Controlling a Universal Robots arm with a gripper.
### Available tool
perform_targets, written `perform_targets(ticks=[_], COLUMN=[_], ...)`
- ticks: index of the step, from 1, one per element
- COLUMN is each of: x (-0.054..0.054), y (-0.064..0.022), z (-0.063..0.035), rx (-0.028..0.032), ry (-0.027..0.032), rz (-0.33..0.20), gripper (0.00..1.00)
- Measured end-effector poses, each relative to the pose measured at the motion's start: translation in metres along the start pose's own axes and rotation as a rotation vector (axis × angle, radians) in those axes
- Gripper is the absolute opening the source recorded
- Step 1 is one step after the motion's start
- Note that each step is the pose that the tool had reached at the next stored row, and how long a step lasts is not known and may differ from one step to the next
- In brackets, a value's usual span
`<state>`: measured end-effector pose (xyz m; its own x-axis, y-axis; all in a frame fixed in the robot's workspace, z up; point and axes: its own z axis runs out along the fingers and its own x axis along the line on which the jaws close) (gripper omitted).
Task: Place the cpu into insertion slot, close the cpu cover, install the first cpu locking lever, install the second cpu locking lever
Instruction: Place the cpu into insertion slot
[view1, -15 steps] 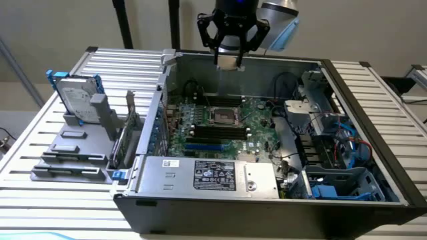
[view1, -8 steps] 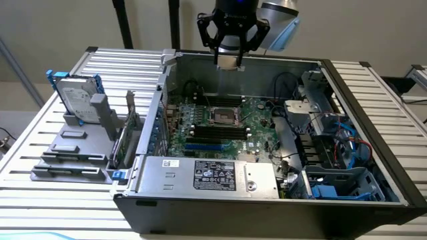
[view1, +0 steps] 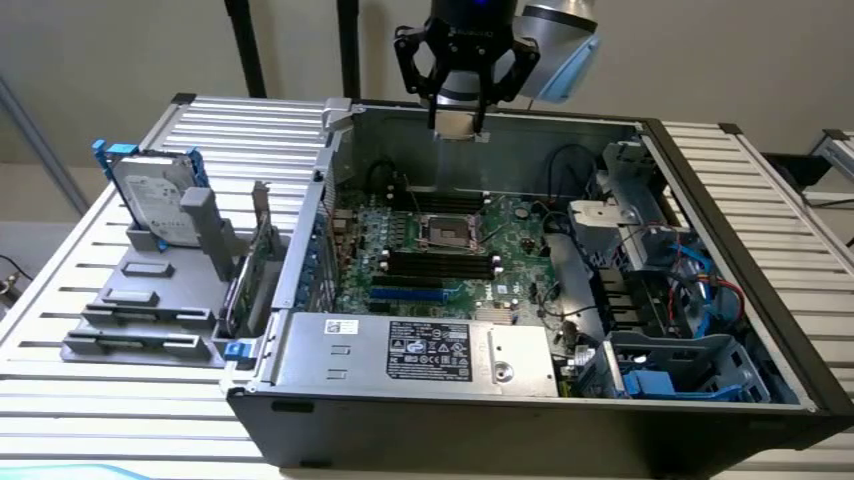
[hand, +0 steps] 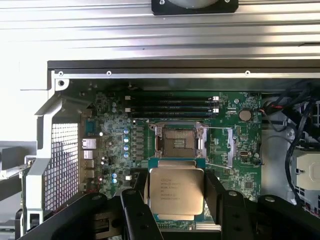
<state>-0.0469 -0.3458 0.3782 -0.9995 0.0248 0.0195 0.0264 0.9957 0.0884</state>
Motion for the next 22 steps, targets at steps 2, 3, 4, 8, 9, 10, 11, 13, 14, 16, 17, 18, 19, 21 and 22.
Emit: perform_targets(ticks=[2, 3, 4, 8, 9, 10, 11, 13, 14, 16, 17, 18, 19, 21, 22], x=[0.0, 0.0, -0.001, -0.002, -0.003, -0.005, -0.007, -0.011, -0.012, -0.014, -0.015, -0.016, -0.016, -0.016, -0.016], y=[0.0021, 0.0039, 0.006, 0.0149, 0.017, 0.0189, 0.0209, 0.0238, 0.0247, 0.0263, 0.0268, 0.0266, 0.0265, 0.0263, 0.0261], z=[0.0036, 0.0056, 0.0076, 0.0157, 0.0176, 0.0195, 0.0214, 0.0249, 0.0267, 0.0305, 0.0322, 0.034, 0.0356, 0.0386, 0.0401], rx=[0.002, 0.0029, 0.0038, 0.0083, 0.0097, 0.0113, 0.0128, 0.016, 0.0174, 0.0197, 0.0203, 0.0202, 0.02, 0.0194, 0.019], ry=[-0.0001, -0.0002, -0.0003, -0.0005, -0.0005, -0.0005, -0.0005, -0.0006, -0.0007, -0.0008, -0.001, -0.0017, -0.0027, -0.0054, -0.0069], rz=[0.0, 0.0, 0.0, 0.0, 0.0, 0.0, 0.0, 0.0, 0.0, 0.0, 0.003, 0.011, 0.026, 0.06, 0.078], gripper=[0.54, 0.54, 0.54, 0.54, 0.54, 0.54, 0.54, 0.54, 0.54, 0.54, 0.54, 0.54, 0.54, 0.54, 0.54])
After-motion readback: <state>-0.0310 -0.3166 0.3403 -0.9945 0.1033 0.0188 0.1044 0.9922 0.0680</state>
